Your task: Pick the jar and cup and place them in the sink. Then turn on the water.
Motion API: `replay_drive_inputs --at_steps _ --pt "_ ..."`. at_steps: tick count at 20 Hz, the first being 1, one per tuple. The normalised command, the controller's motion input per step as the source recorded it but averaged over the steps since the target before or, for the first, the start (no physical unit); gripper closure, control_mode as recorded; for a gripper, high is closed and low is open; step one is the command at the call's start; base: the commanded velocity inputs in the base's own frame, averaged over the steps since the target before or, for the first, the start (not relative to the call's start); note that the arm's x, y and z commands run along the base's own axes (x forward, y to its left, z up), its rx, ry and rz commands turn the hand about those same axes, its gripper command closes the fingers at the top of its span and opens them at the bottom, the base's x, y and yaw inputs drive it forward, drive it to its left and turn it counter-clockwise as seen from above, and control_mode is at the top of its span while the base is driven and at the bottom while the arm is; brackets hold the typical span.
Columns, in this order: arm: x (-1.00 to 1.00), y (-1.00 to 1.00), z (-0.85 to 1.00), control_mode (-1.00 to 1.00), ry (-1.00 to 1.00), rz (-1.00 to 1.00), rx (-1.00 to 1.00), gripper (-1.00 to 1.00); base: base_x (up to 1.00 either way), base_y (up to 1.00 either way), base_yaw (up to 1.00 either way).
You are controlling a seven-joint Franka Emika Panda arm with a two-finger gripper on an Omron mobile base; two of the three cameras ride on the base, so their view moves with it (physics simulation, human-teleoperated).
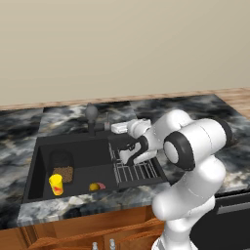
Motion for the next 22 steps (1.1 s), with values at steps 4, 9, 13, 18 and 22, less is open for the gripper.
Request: replay_drive_inputs --at_steps 4,9,13,18,22 --pt "0.02 0.00 -0.29 -1.00 -0.15 0.00 0.00 -1.00 0.00 0.00 0.00" --pt "0.00 0.00 -0.31 -1.00 -0.13 0.00 0.00 -1.00 0.00 0.00 0.00" --pt "0.01 0.13 -0.36 -1.00 -0.13 0.00 0.00 -1.00 0.00 0.00 0.00" --pt "0.05 0.12 -0.34 -1.00 -0.13 0.00 0.00 -1.00 0.00 0.00 0.00" --pt "0.06 0.04 -0.34 -1.00 -0.13 0.00 0.00 -1.00 0.00 0.00 0.00"
